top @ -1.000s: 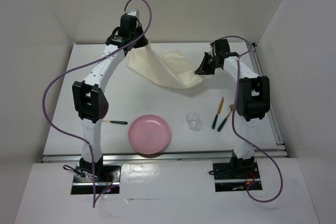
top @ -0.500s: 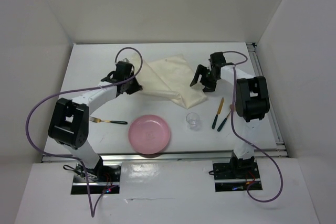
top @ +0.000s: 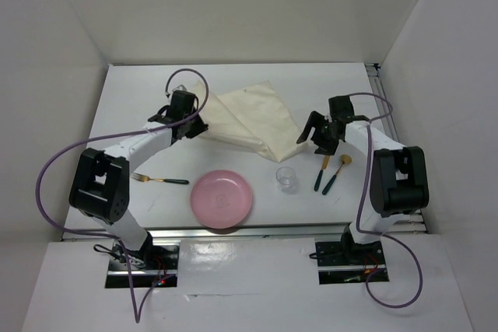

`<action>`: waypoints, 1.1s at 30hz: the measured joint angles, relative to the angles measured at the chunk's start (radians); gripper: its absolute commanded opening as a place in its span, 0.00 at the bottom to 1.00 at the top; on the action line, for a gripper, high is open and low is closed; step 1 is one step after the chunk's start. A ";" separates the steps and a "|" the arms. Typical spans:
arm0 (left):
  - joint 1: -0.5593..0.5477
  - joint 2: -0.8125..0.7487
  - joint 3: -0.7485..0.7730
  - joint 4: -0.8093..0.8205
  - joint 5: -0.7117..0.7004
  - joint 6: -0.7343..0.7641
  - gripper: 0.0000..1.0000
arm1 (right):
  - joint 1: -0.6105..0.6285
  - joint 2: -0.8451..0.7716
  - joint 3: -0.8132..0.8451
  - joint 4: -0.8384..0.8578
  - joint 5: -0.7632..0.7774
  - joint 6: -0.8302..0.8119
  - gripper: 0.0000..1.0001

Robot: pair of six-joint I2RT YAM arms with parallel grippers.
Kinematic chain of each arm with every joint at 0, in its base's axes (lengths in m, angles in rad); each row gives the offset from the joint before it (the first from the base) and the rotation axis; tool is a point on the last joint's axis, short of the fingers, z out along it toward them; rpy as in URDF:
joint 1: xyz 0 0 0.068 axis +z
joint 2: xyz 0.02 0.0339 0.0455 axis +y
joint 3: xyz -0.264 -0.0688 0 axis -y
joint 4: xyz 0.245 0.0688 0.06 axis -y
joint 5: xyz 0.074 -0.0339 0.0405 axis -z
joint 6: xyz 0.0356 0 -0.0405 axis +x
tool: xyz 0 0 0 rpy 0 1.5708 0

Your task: Set the dinner table for one person

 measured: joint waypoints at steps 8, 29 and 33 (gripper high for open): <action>0.040 -0.064 0.000 -0.001 -0.012 0.003 0.00 | -0.016 0.003 -0.090 0.109 -0.161 0.043 0.79; 0.074 -0.077 0.020 -0.053 0.023 0.029 0.00 | -0.016 0.132 -0.080 0.304 -0.144 0.161 0.00; 0.109 -0.077 0.196 -0.196 0.090 0.097 0.00 | -0.016 0.102 0.033 0.245 -0.117 0.132 0.00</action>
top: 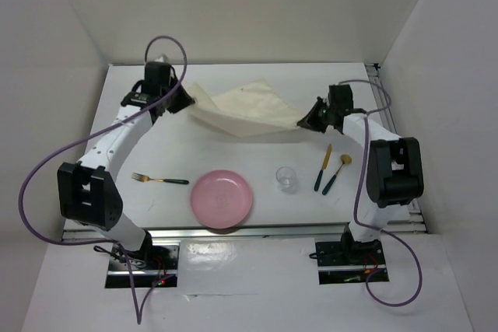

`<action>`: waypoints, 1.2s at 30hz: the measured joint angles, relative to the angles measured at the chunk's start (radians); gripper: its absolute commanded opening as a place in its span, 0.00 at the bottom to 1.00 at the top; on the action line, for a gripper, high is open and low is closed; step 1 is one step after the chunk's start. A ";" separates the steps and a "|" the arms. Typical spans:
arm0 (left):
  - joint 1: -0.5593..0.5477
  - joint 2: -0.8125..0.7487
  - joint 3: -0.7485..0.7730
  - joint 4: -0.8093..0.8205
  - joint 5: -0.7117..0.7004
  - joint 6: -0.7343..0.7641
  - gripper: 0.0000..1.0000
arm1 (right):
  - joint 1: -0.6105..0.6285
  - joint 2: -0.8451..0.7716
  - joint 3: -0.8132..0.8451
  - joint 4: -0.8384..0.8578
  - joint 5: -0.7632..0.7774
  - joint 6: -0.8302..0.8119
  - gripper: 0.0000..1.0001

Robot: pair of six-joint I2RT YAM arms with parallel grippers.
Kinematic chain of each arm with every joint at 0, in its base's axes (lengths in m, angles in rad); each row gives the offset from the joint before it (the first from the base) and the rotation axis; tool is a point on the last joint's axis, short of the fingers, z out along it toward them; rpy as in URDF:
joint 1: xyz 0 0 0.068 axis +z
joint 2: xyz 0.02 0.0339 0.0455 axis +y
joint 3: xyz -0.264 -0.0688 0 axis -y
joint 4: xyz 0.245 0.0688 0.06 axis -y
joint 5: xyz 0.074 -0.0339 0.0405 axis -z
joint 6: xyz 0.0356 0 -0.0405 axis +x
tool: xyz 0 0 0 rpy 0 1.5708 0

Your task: Set the dinner table for one person

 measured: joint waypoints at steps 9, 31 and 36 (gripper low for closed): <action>0.095 -0.173 0.282 -0.109 0.138 0.084 0.00 | 0.005 -0.319 0.368 -0.096 0.069 -0.085 0.00; 0.158 -0.353 0.293 -0.143 0.229 0.085 0.00 | 0.035 -0.452 0.435 -0.232 0.039 -0.117 0.00; 0.170 -0.057 0.304 -0.040 0.199 0.085 0.00 | 0.026 -0.166 0.443 -0.140 0.045 -0.120 0.00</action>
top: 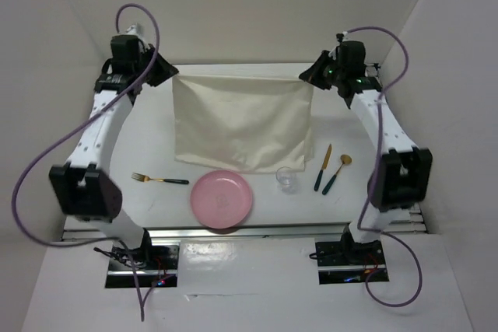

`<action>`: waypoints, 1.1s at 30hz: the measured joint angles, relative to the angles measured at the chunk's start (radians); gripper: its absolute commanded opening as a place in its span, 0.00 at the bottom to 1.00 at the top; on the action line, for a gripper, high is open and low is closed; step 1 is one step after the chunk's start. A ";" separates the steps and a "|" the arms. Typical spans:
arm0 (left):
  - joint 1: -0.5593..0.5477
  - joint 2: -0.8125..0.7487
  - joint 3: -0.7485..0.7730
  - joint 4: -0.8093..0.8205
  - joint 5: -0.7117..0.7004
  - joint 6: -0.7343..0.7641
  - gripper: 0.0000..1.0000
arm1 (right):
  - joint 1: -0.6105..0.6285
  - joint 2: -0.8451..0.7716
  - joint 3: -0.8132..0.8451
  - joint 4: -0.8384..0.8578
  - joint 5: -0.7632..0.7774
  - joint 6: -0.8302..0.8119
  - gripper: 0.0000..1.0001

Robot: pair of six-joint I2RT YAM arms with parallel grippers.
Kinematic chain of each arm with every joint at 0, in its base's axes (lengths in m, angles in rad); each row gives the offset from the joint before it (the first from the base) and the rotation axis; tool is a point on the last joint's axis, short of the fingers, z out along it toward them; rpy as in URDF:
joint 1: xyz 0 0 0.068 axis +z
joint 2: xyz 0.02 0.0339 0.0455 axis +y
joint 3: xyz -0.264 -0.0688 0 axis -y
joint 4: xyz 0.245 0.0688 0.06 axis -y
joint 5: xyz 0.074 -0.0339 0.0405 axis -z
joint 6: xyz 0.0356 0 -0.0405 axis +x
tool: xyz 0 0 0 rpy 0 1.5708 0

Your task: Set the dinner table for one person

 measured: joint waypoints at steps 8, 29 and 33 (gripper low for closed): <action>0.008 0.686 0.494 -0.085 -0.043 0.006 0.70 | -0.008 0.609 0.339 0.005 0.018 0.024 0.74; -0.056 0.428 -0.094 -0.007 -0.056 0.105 0.00 | 0.091 0.346 -0.106 0.019 0.073 -0.073 0.06; -0.079 0.447 -0.109 0.000 -0.047 0.105 0.00 | 0.102 0.343 -0.177 -0.013 0.079 -0.089 0.06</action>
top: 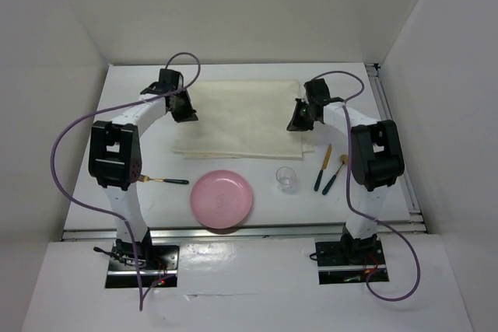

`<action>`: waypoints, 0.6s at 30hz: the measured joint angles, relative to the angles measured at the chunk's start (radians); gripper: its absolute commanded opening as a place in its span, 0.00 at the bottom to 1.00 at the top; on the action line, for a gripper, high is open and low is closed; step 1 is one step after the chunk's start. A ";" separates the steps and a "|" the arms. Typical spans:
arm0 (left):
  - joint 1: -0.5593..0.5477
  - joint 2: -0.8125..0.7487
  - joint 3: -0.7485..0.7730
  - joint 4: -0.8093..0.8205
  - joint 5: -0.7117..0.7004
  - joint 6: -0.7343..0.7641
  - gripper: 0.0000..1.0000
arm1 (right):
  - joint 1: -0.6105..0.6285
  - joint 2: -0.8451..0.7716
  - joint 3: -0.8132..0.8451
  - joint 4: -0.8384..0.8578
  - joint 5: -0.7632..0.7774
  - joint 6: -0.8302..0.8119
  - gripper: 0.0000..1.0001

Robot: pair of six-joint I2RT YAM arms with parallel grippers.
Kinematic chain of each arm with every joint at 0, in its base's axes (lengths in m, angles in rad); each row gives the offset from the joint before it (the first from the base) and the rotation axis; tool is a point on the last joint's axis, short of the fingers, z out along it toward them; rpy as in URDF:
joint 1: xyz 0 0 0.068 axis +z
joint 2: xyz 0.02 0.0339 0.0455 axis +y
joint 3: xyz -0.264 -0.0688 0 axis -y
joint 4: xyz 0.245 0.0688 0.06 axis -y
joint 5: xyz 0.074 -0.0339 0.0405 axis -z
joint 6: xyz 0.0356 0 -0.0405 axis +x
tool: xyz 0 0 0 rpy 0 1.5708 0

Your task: Set the dinner table for one person

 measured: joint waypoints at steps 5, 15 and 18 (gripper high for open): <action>-0.040 0.051 -0.006 0.021 0.003 -0.002 0.00 | -0.002 0.002 -0.003 -0.026 0.026 -0.013 0.06; -0.062 0.034 -0.159 0.076 0.008 -0.050 0.00 | -0.004 -0.015 -0.141 -0.012 0.048 0.003 0.02; -0.067 0.002 -0.204 0.088 0.008 -0.054 0.00 | -0.001 -0.049 -0.189 0.000 0.048 0.008 0.02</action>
